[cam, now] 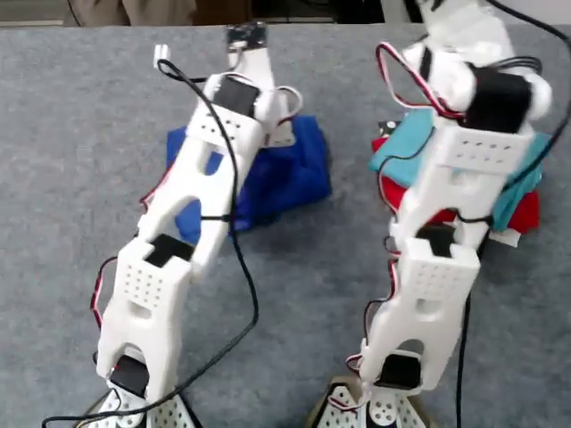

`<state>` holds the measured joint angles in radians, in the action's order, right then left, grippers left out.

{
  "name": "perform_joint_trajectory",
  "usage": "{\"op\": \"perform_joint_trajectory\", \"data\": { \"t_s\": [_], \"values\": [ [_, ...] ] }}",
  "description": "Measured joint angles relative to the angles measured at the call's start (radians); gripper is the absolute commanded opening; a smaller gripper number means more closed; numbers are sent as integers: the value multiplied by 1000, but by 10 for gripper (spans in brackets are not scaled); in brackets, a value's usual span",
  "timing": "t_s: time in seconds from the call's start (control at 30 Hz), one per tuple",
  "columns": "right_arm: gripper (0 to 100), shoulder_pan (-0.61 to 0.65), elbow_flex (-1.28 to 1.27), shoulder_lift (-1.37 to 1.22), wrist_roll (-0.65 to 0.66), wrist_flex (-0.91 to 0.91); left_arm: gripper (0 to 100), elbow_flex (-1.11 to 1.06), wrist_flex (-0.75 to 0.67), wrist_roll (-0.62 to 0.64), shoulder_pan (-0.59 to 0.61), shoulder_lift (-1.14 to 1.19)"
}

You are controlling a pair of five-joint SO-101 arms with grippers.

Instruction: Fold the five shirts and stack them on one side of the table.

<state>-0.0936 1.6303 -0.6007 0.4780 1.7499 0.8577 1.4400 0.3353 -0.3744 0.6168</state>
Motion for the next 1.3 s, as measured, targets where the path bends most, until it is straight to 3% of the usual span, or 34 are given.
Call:
{"op": "perform_joint_trajectory", "data": {
  "t_s": [0.2, 0.4, 0.5, 0.67, 0.77, 0.83, 0.93, 1.3],
  "values": [
    [2, -31, 0, 2, 61, 9, 19, 0, -74, 11, -91, 0],
    [2, -32, 0, 2, 89, 14, 28, 0, -152, 14, -98, 34],
    [2, -32, 0, 2, 89, 14, 124, 0, -155, 14, -98, 58],
    [2, -32, 0, 2, 89, 14, 245, 5, -153, 100, -94, 60],
    [2, -32, 0, 2, 89, 20, 240, 75, -84, 132, -78, 60],
    [2, -23, -8, 2, 89, 21, 176, 141, -14, 127, -58, 38],
    [2, 28, -112, 11, 89, 21, 7, 265, 74, 77, 20, 11],
    [2, 488, -618, -2, 89, -71, 18, 342, 290, -81, 445, 127]
  ]
}}
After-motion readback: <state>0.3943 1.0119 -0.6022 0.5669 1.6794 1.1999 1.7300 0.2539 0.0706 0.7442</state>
